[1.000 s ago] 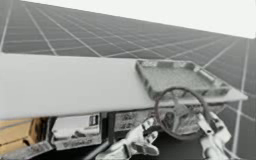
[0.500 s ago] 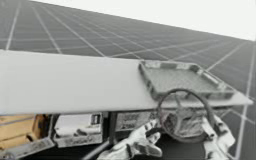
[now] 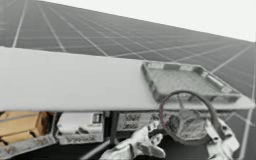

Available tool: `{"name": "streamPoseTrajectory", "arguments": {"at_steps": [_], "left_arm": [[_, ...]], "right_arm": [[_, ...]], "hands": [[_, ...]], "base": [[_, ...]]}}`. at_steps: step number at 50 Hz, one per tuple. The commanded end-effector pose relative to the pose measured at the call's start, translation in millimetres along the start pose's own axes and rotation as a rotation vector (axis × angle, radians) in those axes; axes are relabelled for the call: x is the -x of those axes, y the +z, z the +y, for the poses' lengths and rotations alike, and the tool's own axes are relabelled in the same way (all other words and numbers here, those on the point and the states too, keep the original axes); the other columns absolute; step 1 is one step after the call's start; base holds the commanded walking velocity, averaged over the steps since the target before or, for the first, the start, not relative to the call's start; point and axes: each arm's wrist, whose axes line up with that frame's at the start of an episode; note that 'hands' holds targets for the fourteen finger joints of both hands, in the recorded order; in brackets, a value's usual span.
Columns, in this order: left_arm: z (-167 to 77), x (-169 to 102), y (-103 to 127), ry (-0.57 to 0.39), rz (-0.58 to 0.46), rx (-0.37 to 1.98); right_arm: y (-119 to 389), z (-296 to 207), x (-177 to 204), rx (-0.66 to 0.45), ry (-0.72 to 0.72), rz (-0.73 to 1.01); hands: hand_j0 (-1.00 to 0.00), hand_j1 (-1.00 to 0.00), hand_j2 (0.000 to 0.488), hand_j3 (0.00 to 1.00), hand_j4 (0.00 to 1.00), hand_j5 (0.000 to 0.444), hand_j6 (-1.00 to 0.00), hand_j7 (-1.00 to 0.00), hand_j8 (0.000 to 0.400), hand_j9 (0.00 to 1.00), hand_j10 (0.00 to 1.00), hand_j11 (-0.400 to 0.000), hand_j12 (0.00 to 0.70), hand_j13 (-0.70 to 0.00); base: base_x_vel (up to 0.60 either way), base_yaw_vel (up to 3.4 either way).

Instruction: Pick up and drop off the object

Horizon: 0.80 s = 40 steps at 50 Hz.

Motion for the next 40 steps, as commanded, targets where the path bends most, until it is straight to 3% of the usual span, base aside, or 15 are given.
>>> {"name": "streamPoseTrajectory", "arguments": {"at_steps": [1,40], "left_arm": [[-0.2,7.5,3.0,0.015,-0.032,-0.007],[-0.2,7.5,3.0,0.015,-0.032,-0.007]], "right_arm": [[11.5,48.0,12.7,-0.105,0.155,-0.027],[11.5,48.0,12.7,-0.105,0.155,-0.027]], "hands": [[0.00,0.00,0.000,1.00,1.00,0.000,0.00,0.00,0.000,1.00,1.00,-0.400,0.000,-0.700],[0.00,0.00,0.000,1.00,1.00,0.000,0.00,0.00,0.000,1.00,1.00,-0.400,0.000,-0.700]], "base": [[0.15,1.19],[0.15,1.21]]}}
